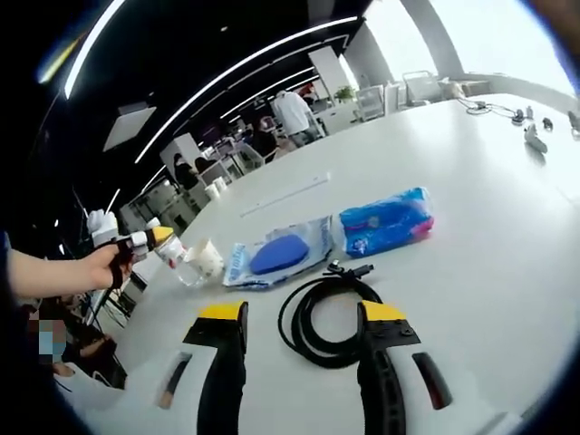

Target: Arrange the tabletop items into an orderly group along one side of the table until the central work area is clear of visible clutter.

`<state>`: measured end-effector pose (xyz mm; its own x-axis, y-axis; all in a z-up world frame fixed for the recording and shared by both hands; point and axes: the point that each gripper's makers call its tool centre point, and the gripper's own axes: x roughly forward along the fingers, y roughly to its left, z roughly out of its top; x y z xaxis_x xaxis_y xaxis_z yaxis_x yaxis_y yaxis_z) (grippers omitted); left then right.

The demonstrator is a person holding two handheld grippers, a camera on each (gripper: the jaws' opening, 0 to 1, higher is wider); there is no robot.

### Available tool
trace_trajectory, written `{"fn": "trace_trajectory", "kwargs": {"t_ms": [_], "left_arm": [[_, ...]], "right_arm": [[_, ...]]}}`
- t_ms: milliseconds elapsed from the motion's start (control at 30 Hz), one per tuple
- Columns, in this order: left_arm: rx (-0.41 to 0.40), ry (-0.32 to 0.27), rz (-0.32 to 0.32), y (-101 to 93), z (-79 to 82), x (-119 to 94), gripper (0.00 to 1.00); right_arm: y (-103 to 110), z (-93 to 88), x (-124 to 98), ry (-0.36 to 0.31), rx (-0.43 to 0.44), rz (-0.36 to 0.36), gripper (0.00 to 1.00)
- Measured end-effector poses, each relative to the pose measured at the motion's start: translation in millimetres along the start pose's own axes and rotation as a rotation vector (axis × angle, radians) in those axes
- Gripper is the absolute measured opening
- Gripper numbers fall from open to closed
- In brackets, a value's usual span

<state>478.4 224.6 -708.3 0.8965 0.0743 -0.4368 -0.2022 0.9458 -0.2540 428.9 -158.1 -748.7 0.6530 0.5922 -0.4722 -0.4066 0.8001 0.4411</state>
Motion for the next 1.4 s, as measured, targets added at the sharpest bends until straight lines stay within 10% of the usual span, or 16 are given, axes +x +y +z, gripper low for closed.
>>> {"fn": "trace_trajectory", "kwargs": {"t_ms": [1200,1400], "left_arm": [[0.031,-0.022,0.007,-9.3,-9.5,-7,0.36],[0.049,0.006,-0.005,-9.7,-16.6,-9,0.56]], "right_arm": [[0,-10.2,0,0.016,0.015,0.006,0.45],[-1,-9.3,-1,0.015,0.01,0.004,0.45]]}}
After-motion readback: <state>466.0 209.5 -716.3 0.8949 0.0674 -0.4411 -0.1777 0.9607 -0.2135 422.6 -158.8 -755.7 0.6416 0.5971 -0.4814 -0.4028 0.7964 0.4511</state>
